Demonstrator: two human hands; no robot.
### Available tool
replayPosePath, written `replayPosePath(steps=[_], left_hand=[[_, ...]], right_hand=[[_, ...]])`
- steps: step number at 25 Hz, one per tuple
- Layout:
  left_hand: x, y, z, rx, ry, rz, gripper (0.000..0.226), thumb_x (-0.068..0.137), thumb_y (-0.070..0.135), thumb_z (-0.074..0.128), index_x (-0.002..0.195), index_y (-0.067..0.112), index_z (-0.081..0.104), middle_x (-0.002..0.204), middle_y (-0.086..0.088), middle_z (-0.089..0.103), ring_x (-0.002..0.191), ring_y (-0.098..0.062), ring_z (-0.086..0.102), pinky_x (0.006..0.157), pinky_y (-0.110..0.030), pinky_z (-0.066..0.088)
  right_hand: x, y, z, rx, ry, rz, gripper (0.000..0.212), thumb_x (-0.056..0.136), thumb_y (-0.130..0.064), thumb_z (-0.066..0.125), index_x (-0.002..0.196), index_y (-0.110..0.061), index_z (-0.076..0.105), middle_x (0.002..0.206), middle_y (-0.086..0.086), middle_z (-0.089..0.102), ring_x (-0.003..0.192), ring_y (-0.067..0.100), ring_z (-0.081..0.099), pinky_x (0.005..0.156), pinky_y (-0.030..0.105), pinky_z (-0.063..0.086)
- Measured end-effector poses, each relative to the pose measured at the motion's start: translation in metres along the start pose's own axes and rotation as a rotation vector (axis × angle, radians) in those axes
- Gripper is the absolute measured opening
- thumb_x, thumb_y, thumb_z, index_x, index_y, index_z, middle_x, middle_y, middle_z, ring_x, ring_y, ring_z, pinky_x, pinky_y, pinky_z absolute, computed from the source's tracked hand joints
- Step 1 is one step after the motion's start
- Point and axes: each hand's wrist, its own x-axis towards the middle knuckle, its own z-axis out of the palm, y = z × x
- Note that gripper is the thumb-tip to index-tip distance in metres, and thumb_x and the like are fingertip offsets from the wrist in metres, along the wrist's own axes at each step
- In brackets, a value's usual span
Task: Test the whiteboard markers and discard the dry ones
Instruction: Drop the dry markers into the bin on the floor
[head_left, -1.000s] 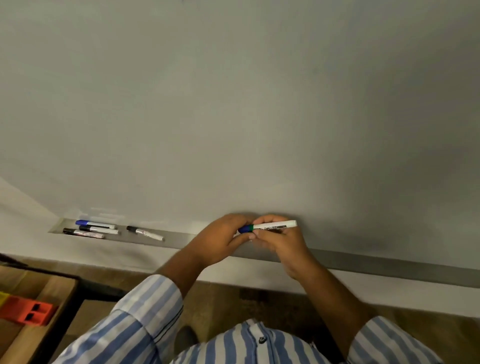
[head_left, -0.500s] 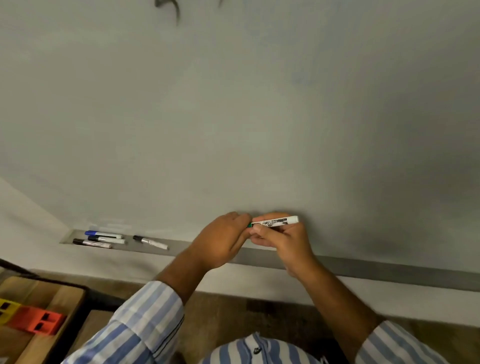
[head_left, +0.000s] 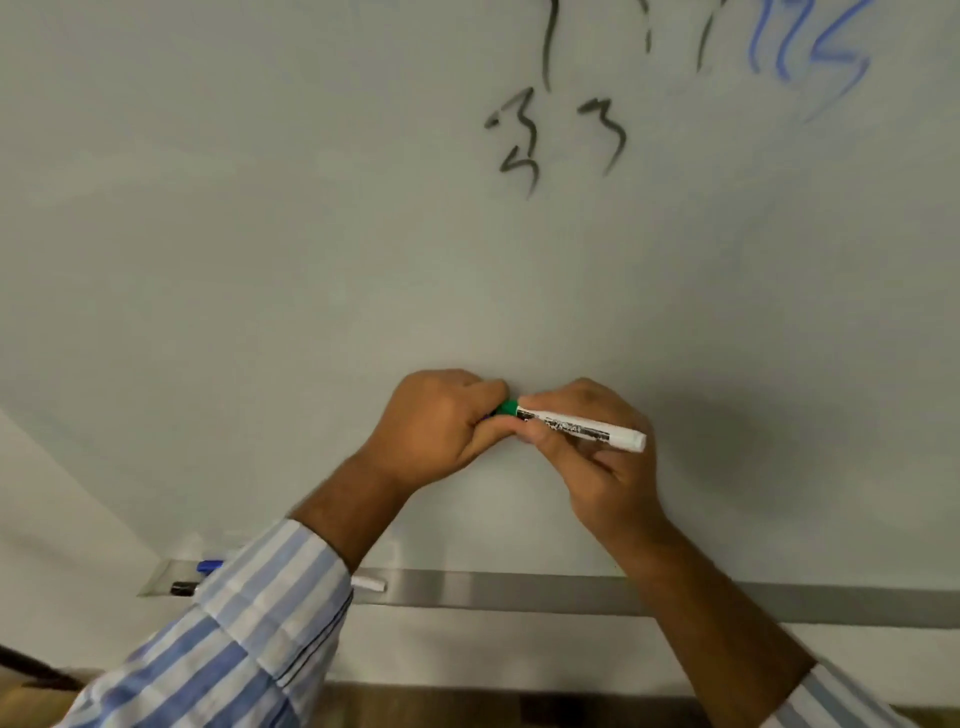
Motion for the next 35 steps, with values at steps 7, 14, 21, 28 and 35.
replayPosePath(steps=[7,14,21,28,35], left_hand=[[0.050,0.002,-0.095,-0.040,0.312,0.023,0.053,0.091,0.071,0.060,0.102,0.019,0.063,0.080,0.012,0.052,0.068,-0.004,0.043,0.064,-0.014,0.040],[0.113,-0.019,-0.177,0.213,0.761,0.072,0.026,0.108,0.008,0.051,0.122,0.004,0.072,0.116,-0.007,0.072,0.110,-0.021,0.063,0.094,-0.045,0.052],[0.205,-0.023,-0.221,0.359,0.729,-0.036,0.043,0.110,0.014,0.048,0.153,0.021,0.053,0.168,0.002,0.038,0.161,-0.020,0.023,0.131,-0.054,0.015],[0.207,-0.027,-0.215,0.447,0.747,-0.068,0.050,0.108,0.021,0.043,0.158,0.022,0.046,0.171,0.005,0.033,0.162,-0.017,0.019,0.131,-0.054,0.014],[0.203,-0.027,-0.211,0.536,0.703,-0.099,0.059,0.106,0.026,0.043,0.164,0.023,0.034,0.174,0.004,0.023,0.163,-0.018,0.012,0.132,-0.055,0.013]], right_hand=[[0.073,-0.062,0.017,0.139,0.051,-0.113,0.020,0.099,-0.012,0.061,0.117,-0.010,0.071,0.102,0.010,0.074,0.091,0.032,0.076,0.073,0.055,0.065],[0.151,-0.123,-0.001,-0.186,0.070,-0.366,0.026,0.102,-0.015,0.056,0.113,-0.008,0.078,0.098,0.001,0.075,0.087,0.023,0.073,0.069,0.031,0.055],[0.276,-0.182,-0.040,-0.646,0.275,-0.725,0.020,0.095,-0.011,0.070,0.110,-0.005,0.081,0.097,0.005,0.077,0.081,0.015,0.068,0.075,0.026,0.056],[0.280,-0.157,-0.048,-0.672,0.352,-0.700,0.014,0.088,-0.007,0.069,0.093,-0.004,0.082,0.081,0.003,0.075,0.067,0.015,0.067,0.066,0.020,0.051],[0.235,-0.153,-0.038,-0.798,0.120,-0.533,0.021,0.082,-0.026,0.056,0.070,-0.021,0.073,0.065,-0.009,0.061,0.055,0.012,0.059,0.054,0.027,0.049]])
